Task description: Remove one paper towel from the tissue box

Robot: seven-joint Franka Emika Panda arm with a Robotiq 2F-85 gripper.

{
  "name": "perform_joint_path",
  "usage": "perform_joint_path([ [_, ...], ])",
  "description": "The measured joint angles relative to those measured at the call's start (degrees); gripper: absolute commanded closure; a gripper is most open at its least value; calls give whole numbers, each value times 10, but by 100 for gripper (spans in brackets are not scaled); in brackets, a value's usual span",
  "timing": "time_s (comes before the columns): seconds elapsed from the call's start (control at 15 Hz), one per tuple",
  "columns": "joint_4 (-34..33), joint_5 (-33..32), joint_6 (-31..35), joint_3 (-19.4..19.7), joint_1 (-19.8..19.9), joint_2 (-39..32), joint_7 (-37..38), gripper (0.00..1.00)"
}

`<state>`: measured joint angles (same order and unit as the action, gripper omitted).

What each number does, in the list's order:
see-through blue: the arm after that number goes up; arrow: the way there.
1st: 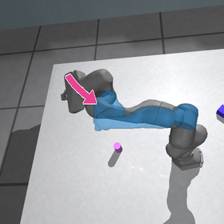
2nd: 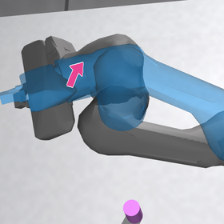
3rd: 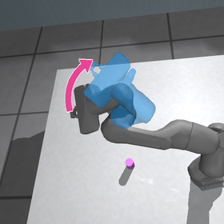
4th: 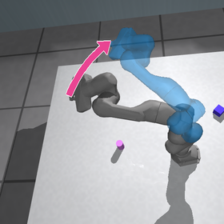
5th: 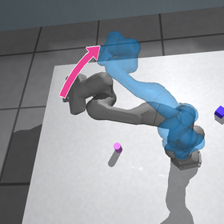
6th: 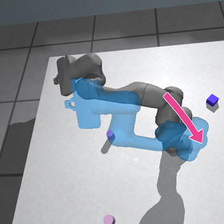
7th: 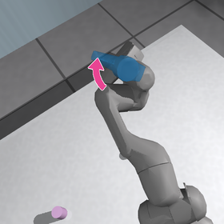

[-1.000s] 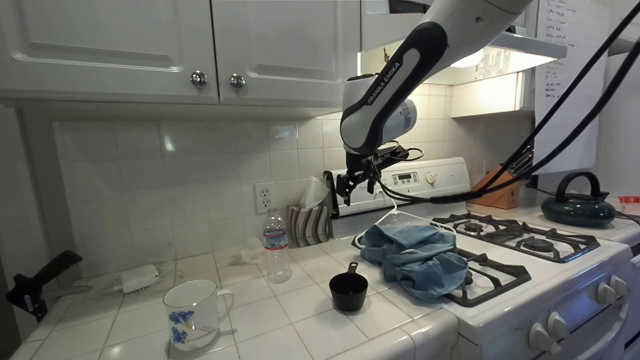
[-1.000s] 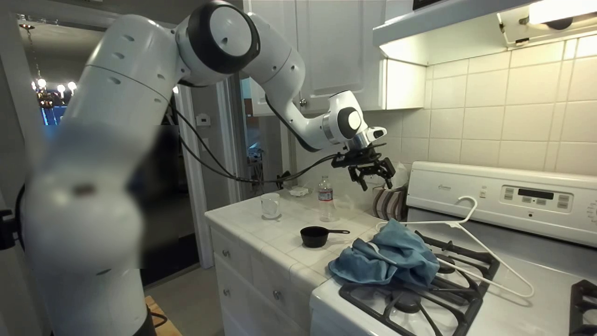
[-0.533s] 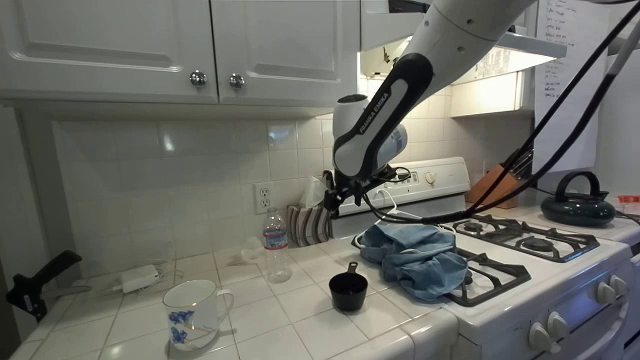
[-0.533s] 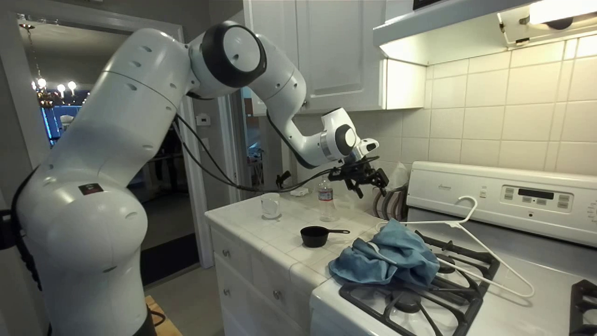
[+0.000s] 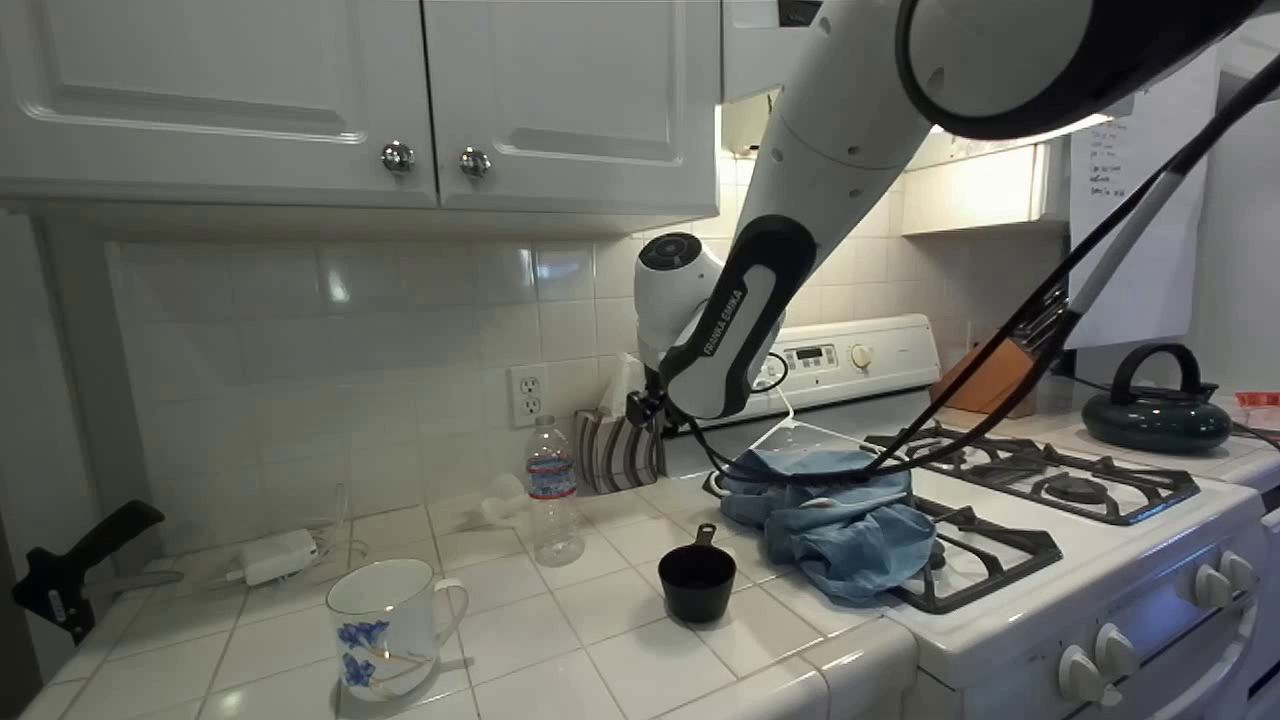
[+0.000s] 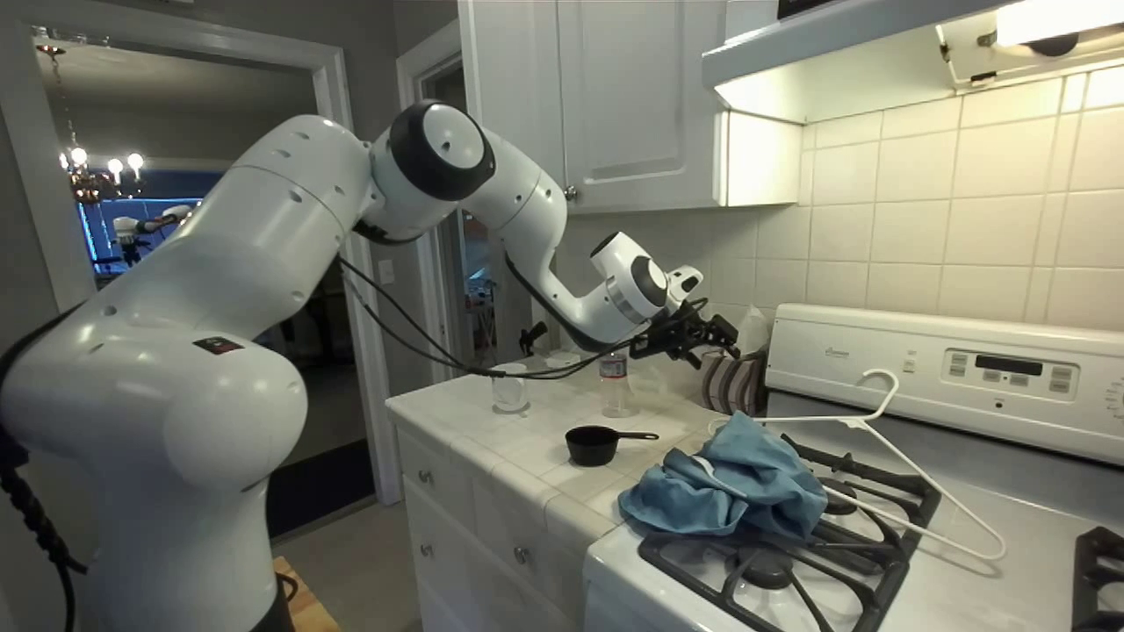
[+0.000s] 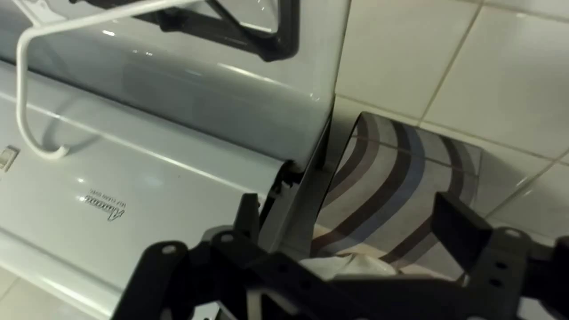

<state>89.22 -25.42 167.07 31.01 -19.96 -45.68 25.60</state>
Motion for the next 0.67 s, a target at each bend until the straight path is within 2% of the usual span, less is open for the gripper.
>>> perform_joint_path([
  [0.13,-23,5,6,36,-18,-22,18,0],
  [0.33,-40,30,-14,0,8,-26,-2,0],
  [0.47,-39,27,-8,1,11,-27,-5,0],
  [0.67,-37,20,75,26,7,-43,-24,0],
])
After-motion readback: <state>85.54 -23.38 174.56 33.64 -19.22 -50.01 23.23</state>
